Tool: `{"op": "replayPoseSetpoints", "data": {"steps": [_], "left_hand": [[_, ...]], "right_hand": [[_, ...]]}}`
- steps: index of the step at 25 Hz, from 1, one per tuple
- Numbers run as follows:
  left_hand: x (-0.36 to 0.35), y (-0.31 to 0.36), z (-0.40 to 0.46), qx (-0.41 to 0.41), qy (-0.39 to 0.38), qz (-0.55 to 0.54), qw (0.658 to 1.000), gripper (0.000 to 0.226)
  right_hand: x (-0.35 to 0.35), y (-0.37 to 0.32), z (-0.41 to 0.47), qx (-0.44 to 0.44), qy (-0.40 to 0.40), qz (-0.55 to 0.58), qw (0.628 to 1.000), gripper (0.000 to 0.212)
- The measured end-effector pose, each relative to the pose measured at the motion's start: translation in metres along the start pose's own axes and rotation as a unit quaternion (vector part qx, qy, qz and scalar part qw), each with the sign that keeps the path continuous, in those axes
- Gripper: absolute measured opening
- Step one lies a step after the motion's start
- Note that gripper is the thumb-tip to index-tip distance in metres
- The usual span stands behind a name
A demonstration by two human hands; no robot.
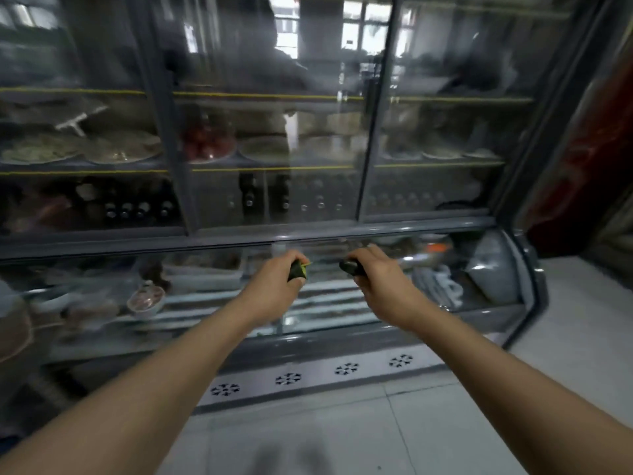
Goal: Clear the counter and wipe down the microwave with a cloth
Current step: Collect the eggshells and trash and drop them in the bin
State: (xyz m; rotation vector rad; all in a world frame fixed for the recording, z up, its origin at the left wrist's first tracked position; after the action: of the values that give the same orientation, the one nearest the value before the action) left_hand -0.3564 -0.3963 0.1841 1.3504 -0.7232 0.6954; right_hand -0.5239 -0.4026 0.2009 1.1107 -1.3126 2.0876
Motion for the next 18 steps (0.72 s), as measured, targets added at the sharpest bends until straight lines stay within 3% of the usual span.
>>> {"op": "replayPoseSetpoints", "data": {"steps": [11, 18], "left_hand": [[-0.229, 0.284, 0.023, -0.169, -0.125, -0.005, 0.978, 0.027], [-0.345, 0.423, 0.072, -0.262, -0.177, 0.000, 0.949, 0.024]], "right_hand": [[0.195, 0.232, -0.202, -0.185, 0.125, -0.046, 0.974, 0.033], [0.285, 0.360, -0.268, -0.287, 0.188, -0.067, 0.937, 0.027]]}}
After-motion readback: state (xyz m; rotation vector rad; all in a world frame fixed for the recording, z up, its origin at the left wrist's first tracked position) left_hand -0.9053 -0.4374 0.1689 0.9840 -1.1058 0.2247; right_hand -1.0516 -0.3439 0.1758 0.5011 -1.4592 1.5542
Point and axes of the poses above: each hand's wrist, its own z-axis towards the middle knuckle, its own x-axis out of the back of the hand, y = z × x, the point moved 6 cm from there along z, towards the middle knuckle, and after that the axes turned 6 degrees about z, right-handed, at the moved point
